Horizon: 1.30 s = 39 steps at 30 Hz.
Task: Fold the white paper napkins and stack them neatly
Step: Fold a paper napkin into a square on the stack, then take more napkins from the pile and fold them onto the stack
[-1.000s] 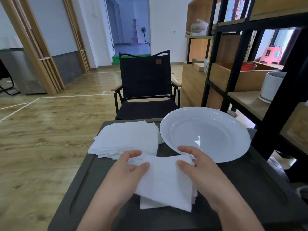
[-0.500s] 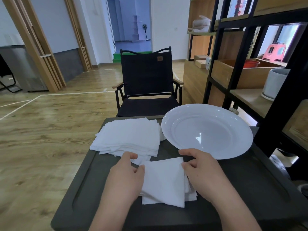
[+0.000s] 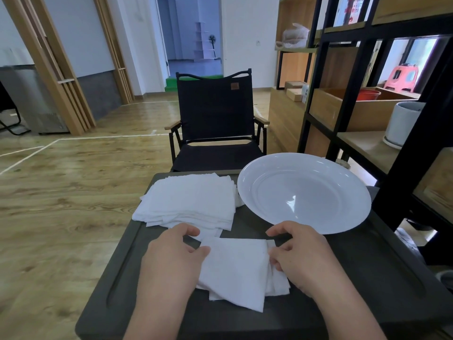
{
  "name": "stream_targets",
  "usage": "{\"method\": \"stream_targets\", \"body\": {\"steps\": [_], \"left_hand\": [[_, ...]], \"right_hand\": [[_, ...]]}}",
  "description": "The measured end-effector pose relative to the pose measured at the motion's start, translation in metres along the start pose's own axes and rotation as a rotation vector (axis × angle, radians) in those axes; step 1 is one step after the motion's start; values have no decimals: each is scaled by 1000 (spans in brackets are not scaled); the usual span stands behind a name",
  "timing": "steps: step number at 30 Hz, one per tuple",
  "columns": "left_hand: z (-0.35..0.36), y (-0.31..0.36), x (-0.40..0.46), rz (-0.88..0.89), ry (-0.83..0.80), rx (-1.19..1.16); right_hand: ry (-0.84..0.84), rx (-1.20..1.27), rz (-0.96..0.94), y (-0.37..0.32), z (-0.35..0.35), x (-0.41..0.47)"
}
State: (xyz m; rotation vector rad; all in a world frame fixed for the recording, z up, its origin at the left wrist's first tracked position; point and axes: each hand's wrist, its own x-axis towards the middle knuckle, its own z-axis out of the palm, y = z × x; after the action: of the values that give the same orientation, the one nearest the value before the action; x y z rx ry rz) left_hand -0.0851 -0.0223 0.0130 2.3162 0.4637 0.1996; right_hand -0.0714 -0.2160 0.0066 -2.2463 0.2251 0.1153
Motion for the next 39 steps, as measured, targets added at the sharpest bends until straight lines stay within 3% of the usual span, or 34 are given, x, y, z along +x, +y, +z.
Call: {"method": "stream_targets", "body": {"steps": [9,17,25,33,39], "left_hand": [[-3,-4,0,15,-53,-17],[-9,-3,0,33,25,13],[-11,-5,6,-49,-25,-241],[3,-7,5,-107,-166,-194],[0,-6,5,-75,-91,-91]], "right_hand": [[-97,-23,2,-4,-3,-6],[-158,-94,-7,-5,1,-8],[-130,-92,-13,-4,0,-7],[-63,-4,-10,-7,-2,-7],[-54,-17,-14,-5,3,-7]]}}
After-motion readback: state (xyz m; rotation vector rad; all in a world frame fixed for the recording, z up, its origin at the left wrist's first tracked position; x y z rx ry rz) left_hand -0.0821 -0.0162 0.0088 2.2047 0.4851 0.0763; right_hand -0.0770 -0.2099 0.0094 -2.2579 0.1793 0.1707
